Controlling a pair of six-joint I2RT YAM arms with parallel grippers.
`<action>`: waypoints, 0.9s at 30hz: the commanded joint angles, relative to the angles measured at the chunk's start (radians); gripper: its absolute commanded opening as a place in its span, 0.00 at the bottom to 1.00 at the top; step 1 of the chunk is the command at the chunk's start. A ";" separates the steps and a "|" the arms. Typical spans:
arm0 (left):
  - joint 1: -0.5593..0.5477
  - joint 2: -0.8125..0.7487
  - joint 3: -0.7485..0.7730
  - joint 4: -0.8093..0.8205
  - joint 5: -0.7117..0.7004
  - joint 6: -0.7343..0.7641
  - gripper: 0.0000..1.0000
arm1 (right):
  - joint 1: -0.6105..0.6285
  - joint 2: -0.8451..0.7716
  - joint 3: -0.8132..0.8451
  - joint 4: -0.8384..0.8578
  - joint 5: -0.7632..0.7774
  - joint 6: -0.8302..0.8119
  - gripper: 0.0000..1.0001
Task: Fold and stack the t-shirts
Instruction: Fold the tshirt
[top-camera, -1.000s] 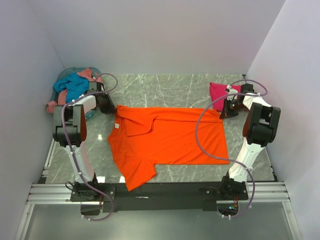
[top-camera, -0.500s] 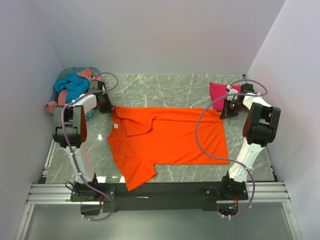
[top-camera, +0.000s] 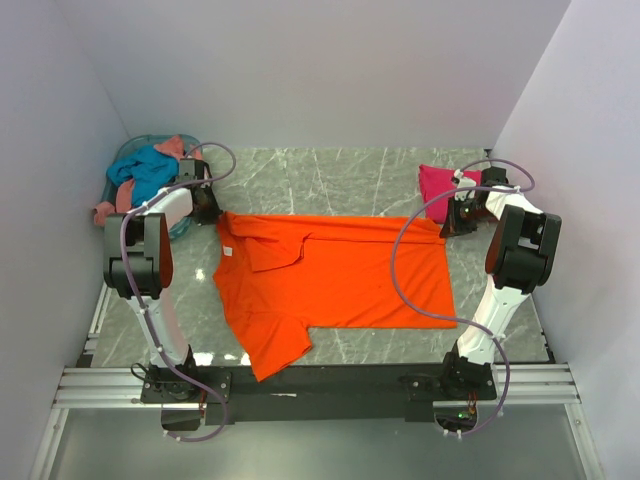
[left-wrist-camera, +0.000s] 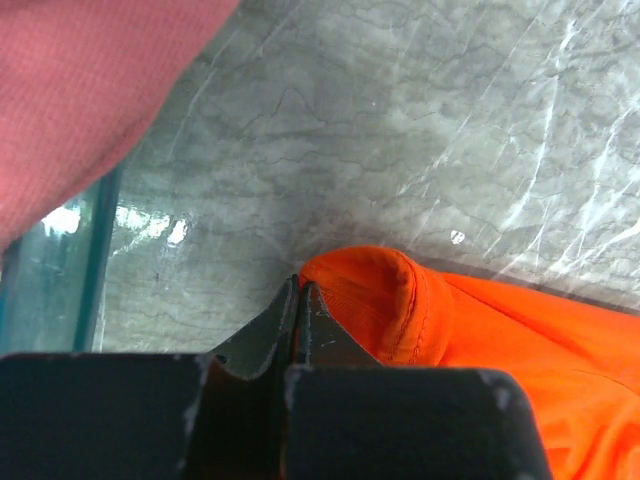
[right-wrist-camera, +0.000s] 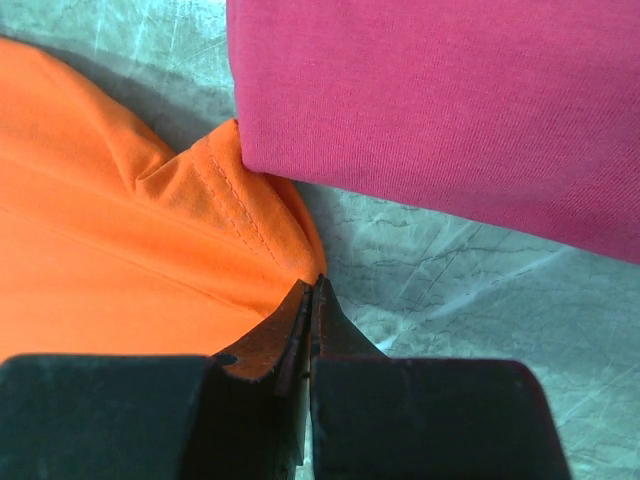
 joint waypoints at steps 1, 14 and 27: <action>0.017 -0.020 0.015 0.011 -0.075 0.029 0.00 | -0.017 -0.032 0.015 0.036 0.062 0.001 0.00; 0.011 -0.118 -0.010 0.101 0.131 0.010 0.25 | 0.000 -0.006 0.030 -0.008 -0.010 -0.033 0.00; 0.003 -0.033 0.094 0.037 0.172 -0.049 0.37 | 0.008 -0.001 0.041 -0.016 -0.021 -0.028 0.00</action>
